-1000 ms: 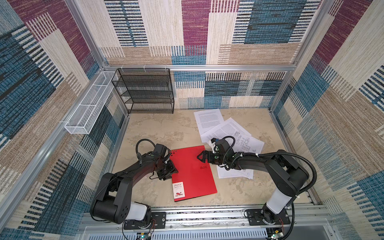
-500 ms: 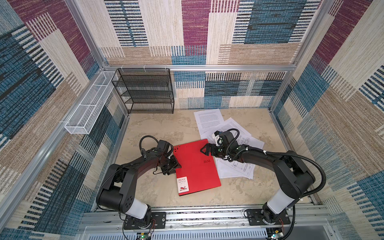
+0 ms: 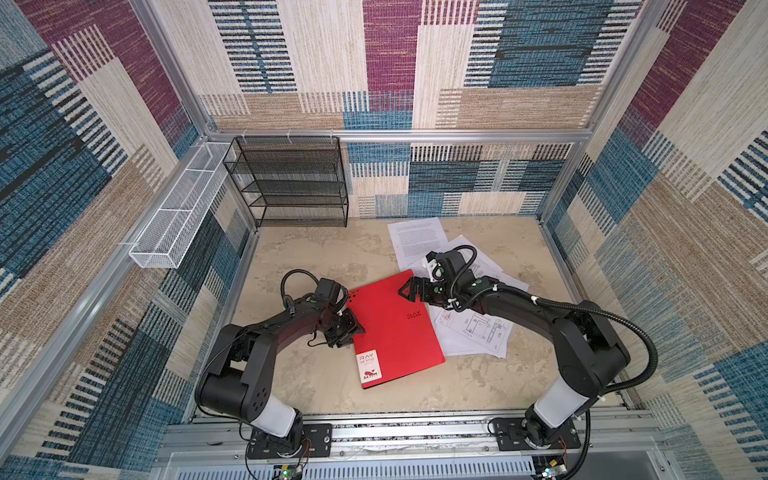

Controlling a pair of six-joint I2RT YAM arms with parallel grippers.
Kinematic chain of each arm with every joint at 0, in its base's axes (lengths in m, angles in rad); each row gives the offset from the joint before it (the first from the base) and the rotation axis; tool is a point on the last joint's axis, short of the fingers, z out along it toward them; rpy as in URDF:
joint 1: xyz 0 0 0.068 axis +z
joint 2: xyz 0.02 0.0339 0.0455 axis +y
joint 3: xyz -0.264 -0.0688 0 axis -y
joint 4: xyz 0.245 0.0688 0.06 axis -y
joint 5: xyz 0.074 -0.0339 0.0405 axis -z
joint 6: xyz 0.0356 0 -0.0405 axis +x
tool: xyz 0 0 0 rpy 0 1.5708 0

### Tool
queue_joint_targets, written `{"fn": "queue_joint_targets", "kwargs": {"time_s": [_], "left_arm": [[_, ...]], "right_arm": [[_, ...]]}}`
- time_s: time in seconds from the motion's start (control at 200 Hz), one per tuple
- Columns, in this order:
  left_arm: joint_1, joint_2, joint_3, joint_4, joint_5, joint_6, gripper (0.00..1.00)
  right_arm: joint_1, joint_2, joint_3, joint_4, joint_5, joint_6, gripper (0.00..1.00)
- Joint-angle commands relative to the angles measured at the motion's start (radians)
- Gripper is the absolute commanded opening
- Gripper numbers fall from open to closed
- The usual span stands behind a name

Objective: Put the files into the folder
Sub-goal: 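Grasp the folder spine with the left gripper while the right grips the cover, then hold the spine with the left gripper while the right swings the cover open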

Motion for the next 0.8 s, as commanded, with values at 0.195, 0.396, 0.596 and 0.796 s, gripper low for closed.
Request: {"fn": "queue_joint_targets", "kwargs": {"time_s": [0.195, 0.396, 0.596, 0.796], "left_arm": [[-0.008, 0.037, -0.030, 0.074, -0.083, -0.037, 0.45], [-0.011, 0.047, -0.031, 0.086, -0.080, -0.036, 0.46], [-0.019, 0.049, -0.041, 0.110, -0.075, -0.039, 0.46], [-0.028, 0.065, -0.055, 0.134, -0.062, -0.041, 0.49]], "right_arm": [[0.032, 0.040, 0.042, -0.124, -0.027, -0.029, 1.00], [0.058, 0.072, 0.064, -0.164, 0.046, -0.035, 1.00], [0.077, 0.105, 0.073, -0.192, 0.148, 0.002, 1.00], [0.094, 0.104, 0.089, -0.204, 0.187, 0.034, 1.00]]}}
